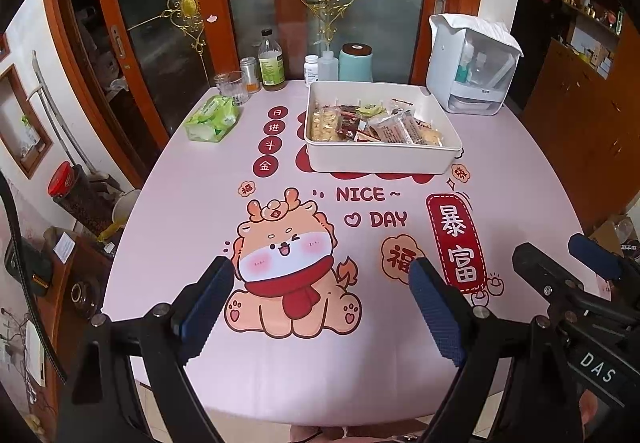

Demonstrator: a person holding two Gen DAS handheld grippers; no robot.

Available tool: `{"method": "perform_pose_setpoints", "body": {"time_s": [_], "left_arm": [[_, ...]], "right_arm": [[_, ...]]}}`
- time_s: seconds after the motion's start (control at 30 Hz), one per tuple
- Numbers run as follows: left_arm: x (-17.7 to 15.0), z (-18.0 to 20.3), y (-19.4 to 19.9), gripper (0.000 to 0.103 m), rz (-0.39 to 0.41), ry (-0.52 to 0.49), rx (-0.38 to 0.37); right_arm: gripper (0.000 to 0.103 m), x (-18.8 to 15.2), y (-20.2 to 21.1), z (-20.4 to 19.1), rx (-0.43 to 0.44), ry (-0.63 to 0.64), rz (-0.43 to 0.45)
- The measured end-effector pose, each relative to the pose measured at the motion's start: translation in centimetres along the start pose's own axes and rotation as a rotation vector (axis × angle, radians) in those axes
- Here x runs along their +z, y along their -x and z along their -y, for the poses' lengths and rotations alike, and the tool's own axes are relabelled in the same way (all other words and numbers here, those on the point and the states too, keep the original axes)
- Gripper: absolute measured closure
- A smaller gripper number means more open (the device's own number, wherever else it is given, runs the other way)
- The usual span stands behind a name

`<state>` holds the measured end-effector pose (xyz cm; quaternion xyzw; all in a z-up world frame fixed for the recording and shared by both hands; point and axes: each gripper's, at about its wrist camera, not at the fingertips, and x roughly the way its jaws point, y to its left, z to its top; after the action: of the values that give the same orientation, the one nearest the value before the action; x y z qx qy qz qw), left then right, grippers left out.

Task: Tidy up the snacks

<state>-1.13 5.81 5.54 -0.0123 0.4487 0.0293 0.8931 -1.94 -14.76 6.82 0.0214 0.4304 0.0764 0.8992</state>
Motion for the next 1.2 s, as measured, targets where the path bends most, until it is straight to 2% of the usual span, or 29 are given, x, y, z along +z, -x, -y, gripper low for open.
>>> {"method": "perform_pose_setpoints", "body": {"time_s": [0.6, 1.2], "left_arm": [[-0.4, 0.0, 0.2, 0.015, -0.014, 0.010, -0.009], [-0.3, -0.3, -1.2, 0.015, -0.053, 0.021, -0.021]], "right_arm": [[0.020, -0.4, -0.6, 0.0, 0.005, 0.007, -0.021], [0.020, -0.4, -1.5, 0.0, 0.005, 0.005, -0.033]]}}
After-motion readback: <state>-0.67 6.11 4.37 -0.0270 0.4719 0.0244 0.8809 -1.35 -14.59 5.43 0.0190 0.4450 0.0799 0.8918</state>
